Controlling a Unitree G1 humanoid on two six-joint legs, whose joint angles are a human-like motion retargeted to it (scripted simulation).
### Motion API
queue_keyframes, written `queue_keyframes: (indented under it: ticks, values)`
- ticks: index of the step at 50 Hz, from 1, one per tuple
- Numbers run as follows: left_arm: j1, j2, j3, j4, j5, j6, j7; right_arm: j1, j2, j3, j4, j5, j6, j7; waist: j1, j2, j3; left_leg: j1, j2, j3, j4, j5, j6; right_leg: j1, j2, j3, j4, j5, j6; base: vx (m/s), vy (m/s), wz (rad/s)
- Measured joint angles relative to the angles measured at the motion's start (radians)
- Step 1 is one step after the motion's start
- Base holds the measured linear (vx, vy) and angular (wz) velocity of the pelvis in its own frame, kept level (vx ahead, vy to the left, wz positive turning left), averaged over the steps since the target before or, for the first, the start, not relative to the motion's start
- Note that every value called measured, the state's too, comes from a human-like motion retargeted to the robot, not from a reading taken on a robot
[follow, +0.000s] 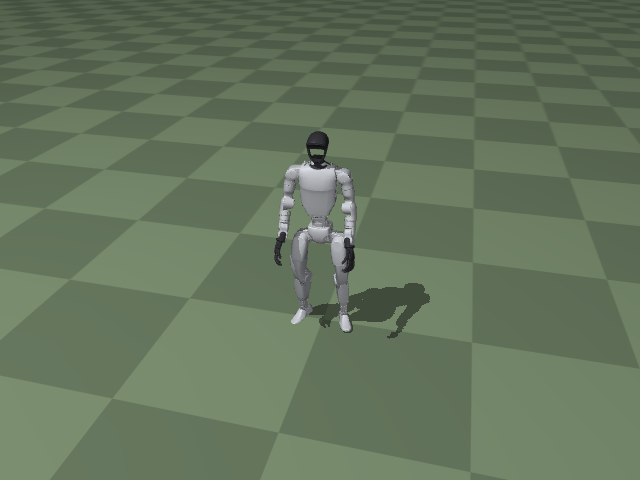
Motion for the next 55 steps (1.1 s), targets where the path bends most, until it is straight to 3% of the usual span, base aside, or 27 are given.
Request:
queue_keyframes:
  ticks: [15,33,55]
  values:
    - [0.017,-0.013,0.056,-0.009,0.039,0.011,-0.007,0.003,-0.020,-0.008,-0.061,-0.032,-0.007,-0.010,-0.054,0.009,0.006,0.009,0.006,0.002,0.006,-0.004,-0.012,0.014,0.005,-0.001,-0.005,0.000,-0.013,0.00,0.00,0.00]
    - [-0.010,0.006,0.034,-0.003,0.002,0.007,0.012,0.011,-0.010,0.008,0.006,0.006,0.004,0.002,0.006,-0.013,0.014,-0.002,0.001,-0.002,-0.002,0.006,-0.003,-0.001,0.001,0.000,-0.001,0.004,-0.003,0.00,0.00,0.00]
    - [0.024,0.007,0.068,0.017,0.019,0.014,0.007,-0.013,-0.007,0.020,-0.095,-0.036,-0.007,-0.012,-0.051,-0.018,0.032,0.011,0.009,0.016,-0.001,0.002,-0.006,0.005,0.011,0.015,-0.006,0.008,-0.005,0.00,0.00,0.00]
